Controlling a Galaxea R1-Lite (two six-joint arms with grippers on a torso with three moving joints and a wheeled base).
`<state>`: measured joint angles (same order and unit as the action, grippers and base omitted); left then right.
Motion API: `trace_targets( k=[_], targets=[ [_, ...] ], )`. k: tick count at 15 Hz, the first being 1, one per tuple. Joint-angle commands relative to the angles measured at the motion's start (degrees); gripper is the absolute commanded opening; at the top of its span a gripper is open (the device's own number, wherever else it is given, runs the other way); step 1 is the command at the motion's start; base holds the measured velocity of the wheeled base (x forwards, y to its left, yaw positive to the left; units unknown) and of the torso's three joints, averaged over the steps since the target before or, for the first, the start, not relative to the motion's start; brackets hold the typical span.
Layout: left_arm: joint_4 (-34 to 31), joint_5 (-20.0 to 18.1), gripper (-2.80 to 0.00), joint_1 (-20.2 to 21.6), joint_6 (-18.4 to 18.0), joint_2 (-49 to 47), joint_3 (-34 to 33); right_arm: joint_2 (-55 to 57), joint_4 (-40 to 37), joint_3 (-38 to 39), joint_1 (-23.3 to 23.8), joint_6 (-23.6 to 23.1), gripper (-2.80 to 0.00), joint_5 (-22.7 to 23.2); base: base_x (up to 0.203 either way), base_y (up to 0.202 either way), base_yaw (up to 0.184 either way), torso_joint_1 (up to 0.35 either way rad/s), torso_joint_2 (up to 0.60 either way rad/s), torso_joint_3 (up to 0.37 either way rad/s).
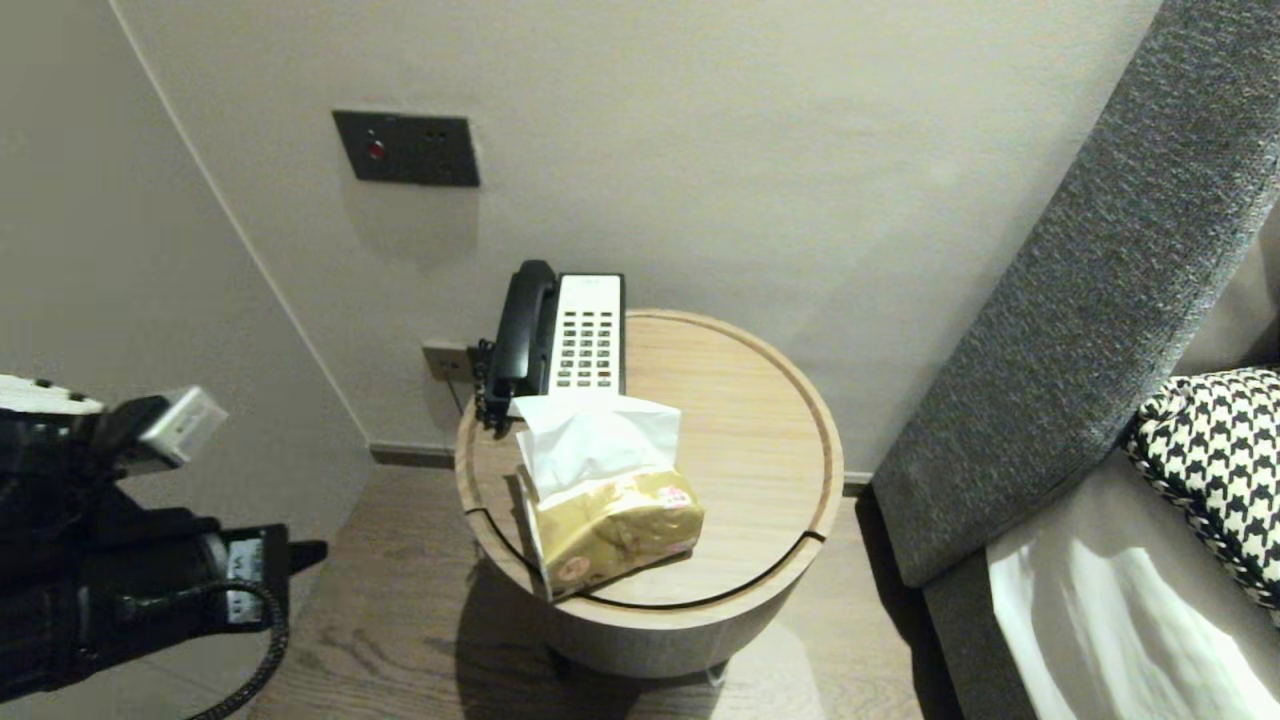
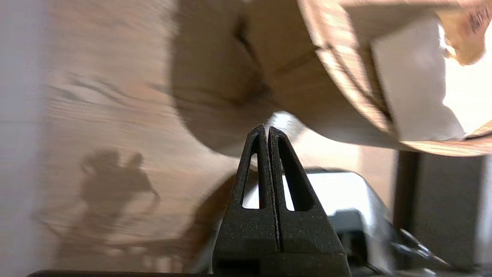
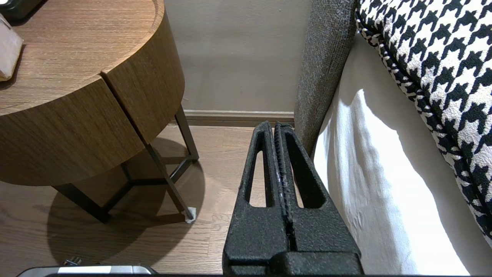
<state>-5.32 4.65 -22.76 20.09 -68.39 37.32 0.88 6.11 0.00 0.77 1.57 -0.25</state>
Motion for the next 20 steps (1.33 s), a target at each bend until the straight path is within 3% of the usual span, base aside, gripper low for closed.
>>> trace_targets(
  k=[1, 4, 7, 11, 13, 15, 18, 20],
  targets=[
    [-3.61, 1.16, -2.8, 4.93, -2.5, 10.48, 0.09, 0.09, 0.04, 2.29, 0.02, 0.01, -2.8, -0.01, 0.0, 0.0, 0.0, 0.0, 0.0, 0.0],
    [-10.67, 3.43, -2.8, 9.89, -4.72, 19.9, -0.14, 0.09, 0.04, 2.29, 0.02, 0.01, -2.8, -0.01, 0.0, 0.0, 0.0, 0.0, 0.0, 0.0],
    [-17.5, 5.1, -2.8, 11.85, -5.17, 28.9, -1.18, 0.09, 0.04, 2.29, 0.02, 0.01, -2.8, -0.01, 0.0, 0.0, 0.0, 0.0, 0.0, 0.0],
    [-19.49, 14.07, -2.8, 13.02, -5.32, 38.59, -8.17, 0.09, 0.04, 2.29, 0.02, 0.01, -2.8, -0.01, 0.0, 0.0, 0.0, 0.0, 0.0, 0.0],
    [-19.78, 15.63, -2.8, 17.28, -5.3, 40.16, -10.7, 0.09, 0.04, 2.29, 0.02, 0.01, -2.8, -0.01, 0.0, 0.0, 0.0, 0.0, 0.0, 0.0],
    [-19.37, 15.11, -2.8, 22.45, -5.23, 41.15, -12.98, 0.09, 0.04, 2.29, 0.02, 0.01, -2.8, -0.01, 0.0, 0.0, 0.0, 0.0, 0.0, 0.0],
    [-17.64, 11.49, -2.8, 23.21, -5.95, 46.28, -17.97, 0.09, 0.04, 2.29, 0.02, 0.01, -2.8, -0.01, 0.0, 0.0, 0.0, 0.0, 0.0, 0.0],
    [-15.38, 7.8, -2.8, 23.25, -8.33, 49.71, -22.85, 0.09, 0.04, 2.29, 0.02, 0.01, -2.8, -0.01, 0.0, 0.0, 0.0, 0.0, 0.0, 0.0]
  ],
)
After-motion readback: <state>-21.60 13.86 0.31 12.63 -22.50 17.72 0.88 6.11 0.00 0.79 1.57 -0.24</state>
